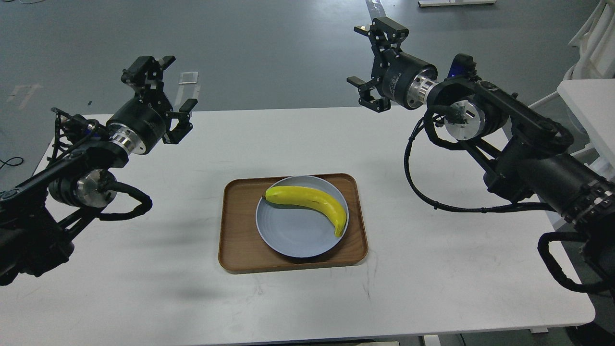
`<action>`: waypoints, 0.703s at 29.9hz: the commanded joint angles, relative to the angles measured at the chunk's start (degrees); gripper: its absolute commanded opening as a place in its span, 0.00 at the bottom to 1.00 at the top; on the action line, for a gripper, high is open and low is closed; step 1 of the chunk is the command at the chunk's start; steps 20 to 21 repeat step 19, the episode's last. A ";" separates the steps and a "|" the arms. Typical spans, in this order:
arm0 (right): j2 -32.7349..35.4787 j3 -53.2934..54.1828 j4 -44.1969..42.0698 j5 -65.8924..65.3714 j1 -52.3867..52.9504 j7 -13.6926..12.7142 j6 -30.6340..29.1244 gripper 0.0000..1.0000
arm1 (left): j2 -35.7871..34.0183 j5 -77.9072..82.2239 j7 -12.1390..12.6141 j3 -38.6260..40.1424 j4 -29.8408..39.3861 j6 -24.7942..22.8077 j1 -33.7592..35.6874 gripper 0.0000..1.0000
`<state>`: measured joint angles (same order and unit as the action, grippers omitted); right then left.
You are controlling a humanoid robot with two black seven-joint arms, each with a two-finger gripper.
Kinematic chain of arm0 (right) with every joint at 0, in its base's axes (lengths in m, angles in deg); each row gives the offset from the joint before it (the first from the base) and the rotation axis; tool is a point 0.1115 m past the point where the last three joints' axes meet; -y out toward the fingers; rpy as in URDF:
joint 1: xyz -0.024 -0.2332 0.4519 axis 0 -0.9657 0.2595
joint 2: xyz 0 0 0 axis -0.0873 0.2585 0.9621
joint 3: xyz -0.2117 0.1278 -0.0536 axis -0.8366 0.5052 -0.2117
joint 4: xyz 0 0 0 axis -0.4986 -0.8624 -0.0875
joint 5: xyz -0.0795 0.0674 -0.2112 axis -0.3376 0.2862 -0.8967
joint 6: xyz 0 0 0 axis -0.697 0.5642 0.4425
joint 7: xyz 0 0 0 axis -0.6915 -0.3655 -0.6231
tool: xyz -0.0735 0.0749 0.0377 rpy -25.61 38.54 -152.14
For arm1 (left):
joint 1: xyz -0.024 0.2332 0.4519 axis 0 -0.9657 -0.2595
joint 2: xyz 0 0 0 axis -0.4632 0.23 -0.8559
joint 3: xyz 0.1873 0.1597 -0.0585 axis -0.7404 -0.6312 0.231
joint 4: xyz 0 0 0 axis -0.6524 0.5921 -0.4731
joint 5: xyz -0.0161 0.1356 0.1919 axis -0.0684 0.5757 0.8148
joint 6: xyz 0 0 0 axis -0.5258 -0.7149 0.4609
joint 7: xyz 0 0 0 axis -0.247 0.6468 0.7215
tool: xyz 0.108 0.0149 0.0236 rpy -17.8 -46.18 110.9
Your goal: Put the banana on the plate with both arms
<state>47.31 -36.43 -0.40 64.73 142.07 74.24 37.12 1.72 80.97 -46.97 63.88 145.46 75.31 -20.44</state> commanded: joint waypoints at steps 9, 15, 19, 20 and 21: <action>0.07 1.70 1.75 0.09 -3.20 -2.59 0.09 1.00 | 0.60 -0.06 -0.28 0.81 -0.47 -0.30 -0.57 0.98; 0.24 2.49 2.63 0.09 -5.23 -2.41 0.00 1.00 | 1.04 0.03 -0.28 2.74 -0.73 -0.30 -0.83 0.98; 0.68 3.10 2.81 0.09 -5.58 -1.97 -0.35 1.00 | 1.12 0.03 -0.28 2.74 -0.82 -0.13 -0.83 0.98; 0.68 3.10 2.81 0.09 -5.58 -1.97 -0.35 1.00 | 1.12 0.03 -0.28 2.74 -0.82 -0.13 -0.83 0.98; 0.68 3.10 2.81 0.09 -5.58 -1.97 -0.35 1.00 | 1.12 0.03 -0.28 2.74 -0.82 -0.13 -0.83 0.98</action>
